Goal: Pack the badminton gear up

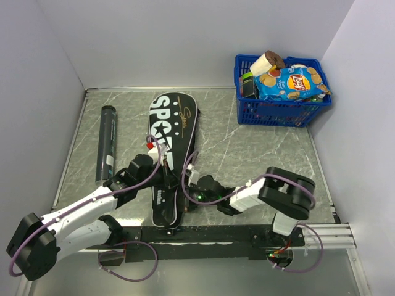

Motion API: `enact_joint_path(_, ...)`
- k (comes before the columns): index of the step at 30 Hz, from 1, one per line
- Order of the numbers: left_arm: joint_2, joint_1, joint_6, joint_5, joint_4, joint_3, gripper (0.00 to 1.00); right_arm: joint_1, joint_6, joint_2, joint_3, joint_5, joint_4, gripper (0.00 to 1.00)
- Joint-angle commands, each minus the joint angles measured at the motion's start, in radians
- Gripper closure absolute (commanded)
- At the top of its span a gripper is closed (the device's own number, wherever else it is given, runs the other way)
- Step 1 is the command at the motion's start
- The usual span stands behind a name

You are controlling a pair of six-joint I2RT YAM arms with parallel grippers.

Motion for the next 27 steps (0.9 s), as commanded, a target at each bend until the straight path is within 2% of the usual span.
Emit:
enact_joint_path(1, -0.016, -0.006, -0.05, 0.069, 0.147, 0.011, 0.99, 0.002, 0.048, 0.077, 0.055, -0.113, 0.282, 0.82)
enact_joint_path(8, -0.023, -0.008, -0.03, 0.044, 0.104, 0.039, 0.99, 0.002, -0.017, -0.007, 0.059, -0.128, 0.17, 0.72)
enact_joint_path(11, -0.034, -0.006, -0.003, -0.026, 0.041, 0.071, 0.99, 0.0, -0.067, -0.092, 0.05, -0.088, 0.025, 0.64)
enact_joint_path(15, -0.042, 0.003, 0.031, -0.101, -0.04, 0.147, 0.99, -0.001, -0.146, -0.209, 0.084, -0.015, -0.235, 0.59)
enact_joint_path(19, -0.034, 0.027, 0.069, -0.163, -0.13, 0.233, 0.99, -0.013, -0.201, -0.368, 0.133, 0.115, -0.486, 0.55)
enact_joint_path(20, -0.033, 0.043, 0.077, -0.175, -0.168, 0.25, 0.99, -0.021, -0.227, -0.392, 0.145, 0.176, -0.61, 0.54)
enact_joint_path(23, -0.037, 0.105, 0.094, -0.187, -0.207, 0.289, 0.99, -0.058, -0.258, -0.459, 0.171, 0.27, -0.784, 0.51)
enact_joint_path(27, -0.065, 0.199, 0.106, -0.174, -0.252, 0.29, 0.99, -0.157, -0.274, -0.53, 0.141, 0.33, -0.858, 0.49)
